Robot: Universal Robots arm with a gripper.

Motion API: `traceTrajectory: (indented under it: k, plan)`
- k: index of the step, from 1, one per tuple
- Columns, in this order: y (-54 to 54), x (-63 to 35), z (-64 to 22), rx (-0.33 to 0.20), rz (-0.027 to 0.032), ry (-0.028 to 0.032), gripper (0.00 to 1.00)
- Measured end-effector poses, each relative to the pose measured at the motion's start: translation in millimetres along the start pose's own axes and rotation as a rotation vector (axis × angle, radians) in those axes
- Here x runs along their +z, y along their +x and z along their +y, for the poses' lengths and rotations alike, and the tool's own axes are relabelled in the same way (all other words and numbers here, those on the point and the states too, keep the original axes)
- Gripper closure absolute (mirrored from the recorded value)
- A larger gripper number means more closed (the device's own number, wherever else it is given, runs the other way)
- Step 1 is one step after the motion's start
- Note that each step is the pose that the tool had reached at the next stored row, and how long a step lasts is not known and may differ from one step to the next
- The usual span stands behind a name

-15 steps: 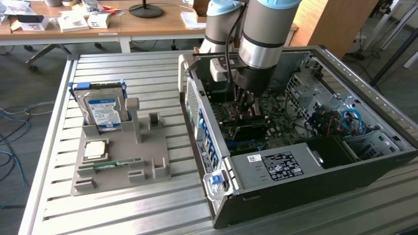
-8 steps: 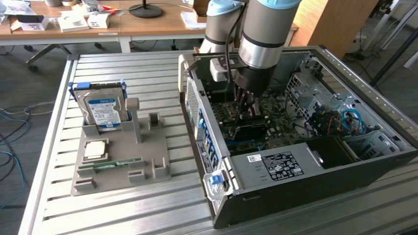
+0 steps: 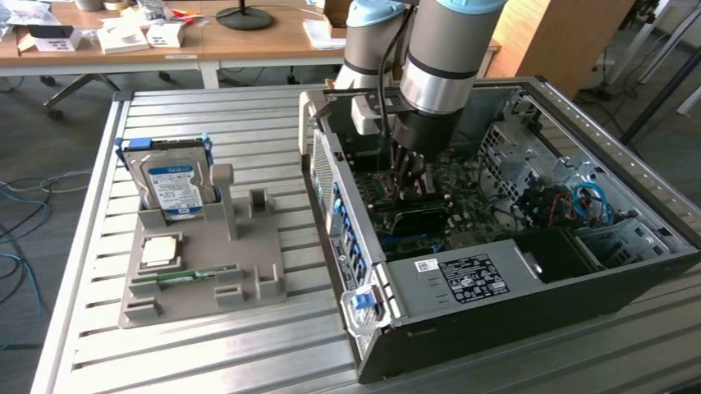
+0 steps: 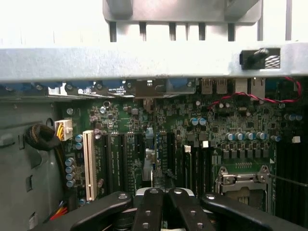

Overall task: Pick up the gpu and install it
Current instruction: 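Press down on the gpu until it lock into place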

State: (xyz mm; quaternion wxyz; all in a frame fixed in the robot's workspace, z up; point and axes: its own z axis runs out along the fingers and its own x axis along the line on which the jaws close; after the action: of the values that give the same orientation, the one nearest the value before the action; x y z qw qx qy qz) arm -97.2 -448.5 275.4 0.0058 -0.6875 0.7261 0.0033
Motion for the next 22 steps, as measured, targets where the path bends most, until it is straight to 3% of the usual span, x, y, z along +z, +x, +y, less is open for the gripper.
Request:
traceTrajectory:
  k: [11,15,22]
  plan:
    - [-0.1,-11.7,-0.1,0.000,0.0001,-0.0006,0.89]
    - [-0.1,-12.3,-0.1,0.000,0.0010,-0.0145,0.89]
    - [-0.1,-12.3,-0.1,0.000,0.0011,-0.0169,0.89]
